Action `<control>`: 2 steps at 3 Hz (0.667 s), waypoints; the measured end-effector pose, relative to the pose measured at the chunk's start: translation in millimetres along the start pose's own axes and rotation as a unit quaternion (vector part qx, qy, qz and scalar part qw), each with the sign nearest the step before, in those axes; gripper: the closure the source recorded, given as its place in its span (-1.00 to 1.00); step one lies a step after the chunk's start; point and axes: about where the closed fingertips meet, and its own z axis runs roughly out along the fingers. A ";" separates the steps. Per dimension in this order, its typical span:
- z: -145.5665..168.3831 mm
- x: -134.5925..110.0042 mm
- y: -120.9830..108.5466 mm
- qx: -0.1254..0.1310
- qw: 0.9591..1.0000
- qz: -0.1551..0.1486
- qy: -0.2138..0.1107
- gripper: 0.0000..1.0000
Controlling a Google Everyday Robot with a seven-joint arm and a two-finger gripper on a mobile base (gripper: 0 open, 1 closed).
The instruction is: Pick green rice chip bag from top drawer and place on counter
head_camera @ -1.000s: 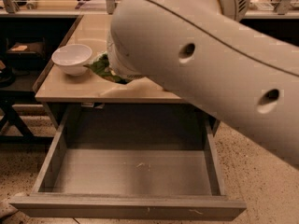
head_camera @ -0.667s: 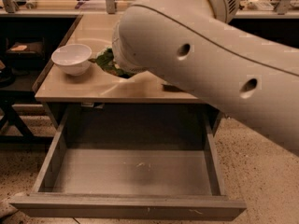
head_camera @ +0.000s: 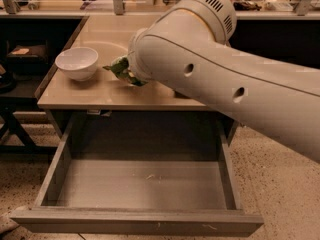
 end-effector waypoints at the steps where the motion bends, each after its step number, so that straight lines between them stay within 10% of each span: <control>1: 26.2 7.8 -1.8 0.005 1.000 0.000 -0.006 1.00; 2: 51.6 12.5 -2.7 0.009 1.000 0.005 -0.013 1.00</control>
Offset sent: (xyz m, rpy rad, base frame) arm 0.0715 0.0122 -0.0541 0.0580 -0.0093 0.0143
